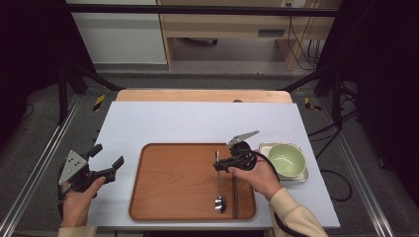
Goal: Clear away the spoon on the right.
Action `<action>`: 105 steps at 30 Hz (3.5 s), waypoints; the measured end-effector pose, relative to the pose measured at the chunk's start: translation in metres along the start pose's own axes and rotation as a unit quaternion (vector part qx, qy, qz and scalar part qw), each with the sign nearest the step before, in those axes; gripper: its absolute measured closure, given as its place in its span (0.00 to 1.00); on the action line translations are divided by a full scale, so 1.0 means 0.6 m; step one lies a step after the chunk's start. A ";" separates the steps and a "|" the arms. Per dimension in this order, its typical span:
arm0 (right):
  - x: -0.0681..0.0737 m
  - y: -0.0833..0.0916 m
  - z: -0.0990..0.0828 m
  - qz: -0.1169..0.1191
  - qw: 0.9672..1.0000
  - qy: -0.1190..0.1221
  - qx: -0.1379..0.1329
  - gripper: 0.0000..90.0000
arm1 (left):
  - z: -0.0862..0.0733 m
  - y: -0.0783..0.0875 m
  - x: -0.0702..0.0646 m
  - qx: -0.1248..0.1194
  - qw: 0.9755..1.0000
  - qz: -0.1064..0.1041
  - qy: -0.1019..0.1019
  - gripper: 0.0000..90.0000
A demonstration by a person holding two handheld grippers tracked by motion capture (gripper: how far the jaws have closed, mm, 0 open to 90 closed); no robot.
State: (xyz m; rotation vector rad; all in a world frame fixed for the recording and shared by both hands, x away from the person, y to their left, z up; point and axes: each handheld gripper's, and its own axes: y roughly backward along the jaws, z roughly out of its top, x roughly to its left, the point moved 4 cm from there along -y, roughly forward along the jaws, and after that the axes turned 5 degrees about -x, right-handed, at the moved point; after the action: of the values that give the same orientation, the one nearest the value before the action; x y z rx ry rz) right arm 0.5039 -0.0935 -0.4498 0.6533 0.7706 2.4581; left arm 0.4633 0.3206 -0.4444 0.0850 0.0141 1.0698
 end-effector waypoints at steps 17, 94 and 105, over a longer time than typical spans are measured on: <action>-0.016 -0.021 -0.016 -0.045 0.998 -0.035 0.036 0.78 | -0.001 -0.001 -0.001 0.001 1.000 -0.002 -0.002 0.10; -0.088 0.237 -0.042 -0.271 0.954 -0.017 -0.127 0.14 | -0.011 -0.016 -0.015 0.021 0.999 -0.007 -0.023 0.10; -0.115 0.278 -0.064 -0.307 0.943 -0.038 -0.121 0.15 | -0.008 -0.013 -0.012 0.016 1.000 -0.005 -0.023 0.10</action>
State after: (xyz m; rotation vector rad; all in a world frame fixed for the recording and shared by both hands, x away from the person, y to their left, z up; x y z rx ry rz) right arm 0.4861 -0.2686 -0.3949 0.3419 0.5242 1.8963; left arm 0.4665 0.3106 -0.4500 0.1392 -0.0097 1.0585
